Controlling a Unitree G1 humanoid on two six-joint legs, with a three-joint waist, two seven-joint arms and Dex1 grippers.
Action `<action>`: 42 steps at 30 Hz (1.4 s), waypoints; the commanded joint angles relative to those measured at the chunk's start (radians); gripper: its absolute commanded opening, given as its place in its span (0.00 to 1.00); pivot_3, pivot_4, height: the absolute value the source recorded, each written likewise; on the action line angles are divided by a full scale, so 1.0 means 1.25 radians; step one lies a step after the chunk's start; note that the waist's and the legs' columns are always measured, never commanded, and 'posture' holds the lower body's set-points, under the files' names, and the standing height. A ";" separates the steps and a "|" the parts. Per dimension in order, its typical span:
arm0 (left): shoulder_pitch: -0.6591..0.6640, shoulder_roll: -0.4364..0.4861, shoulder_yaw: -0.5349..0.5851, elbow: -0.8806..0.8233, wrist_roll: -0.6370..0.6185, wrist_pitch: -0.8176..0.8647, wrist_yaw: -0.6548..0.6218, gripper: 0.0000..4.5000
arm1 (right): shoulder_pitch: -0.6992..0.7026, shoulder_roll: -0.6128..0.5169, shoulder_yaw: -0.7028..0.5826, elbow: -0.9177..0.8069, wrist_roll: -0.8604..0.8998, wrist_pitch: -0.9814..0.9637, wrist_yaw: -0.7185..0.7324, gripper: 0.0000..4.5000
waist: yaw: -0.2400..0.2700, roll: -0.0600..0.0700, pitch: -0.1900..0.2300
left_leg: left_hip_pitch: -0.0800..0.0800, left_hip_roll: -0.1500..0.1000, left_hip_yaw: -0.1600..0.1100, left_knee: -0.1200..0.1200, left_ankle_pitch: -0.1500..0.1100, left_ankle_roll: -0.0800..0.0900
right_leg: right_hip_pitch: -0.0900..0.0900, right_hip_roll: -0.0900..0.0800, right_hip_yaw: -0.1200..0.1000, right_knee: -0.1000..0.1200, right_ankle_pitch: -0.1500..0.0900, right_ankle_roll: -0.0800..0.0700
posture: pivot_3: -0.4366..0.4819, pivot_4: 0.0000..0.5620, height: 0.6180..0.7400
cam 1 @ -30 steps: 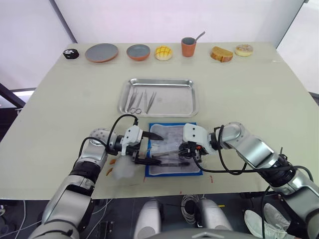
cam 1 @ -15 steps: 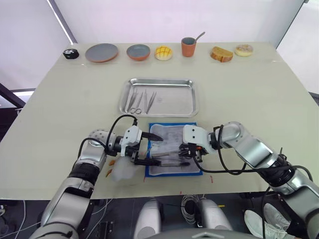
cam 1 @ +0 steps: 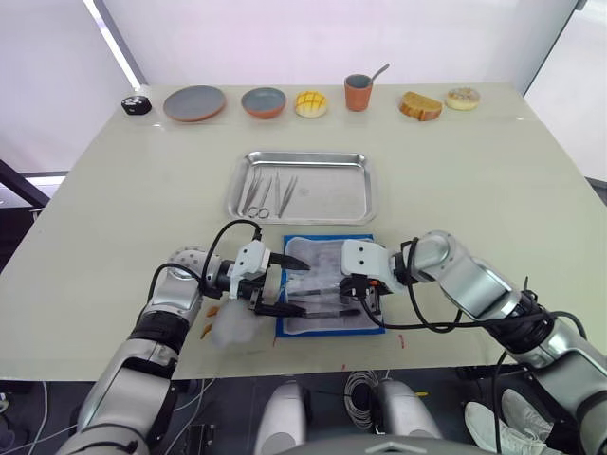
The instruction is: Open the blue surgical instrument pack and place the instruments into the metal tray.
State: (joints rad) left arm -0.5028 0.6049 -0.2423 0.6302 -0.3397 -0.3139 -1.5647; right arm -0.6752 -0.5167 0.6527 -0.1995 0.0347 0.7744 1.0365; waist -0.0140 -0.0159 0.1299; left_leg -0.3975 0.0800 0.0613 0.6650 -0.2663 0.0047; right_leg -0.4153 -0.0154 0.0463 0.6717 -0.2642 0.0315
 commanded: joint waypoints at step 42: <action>0.004 -0.017 0.001 0.079 0.070 -0.030 -0.027 1.00 | -0.169 -0.249 0.074 -0.119 -0.005 0.153 0.102 0.02 | 0.003 0.002 0.001 | -0.001 0.000 -0.001 0.001 0.000 0.000 | 0.000 0.000 -0.001 0.000 0.000 0.000 | 0.48 0.27 1.00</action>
State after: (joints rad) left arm -0.5162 0.5837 -0.2245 0.6693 -0.3151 -0.3451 -1.5675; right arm -0.8812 -0.7656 0.7895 -0.3131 0.0581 0.9982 1.1525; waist -0.0100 -0.0134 0.1313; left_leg -0.3990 0.0799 0.0605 0.6658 -0.2663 0.0047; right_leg -0.4159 -0.0159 0.0455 0.6719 -0.2645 0.0316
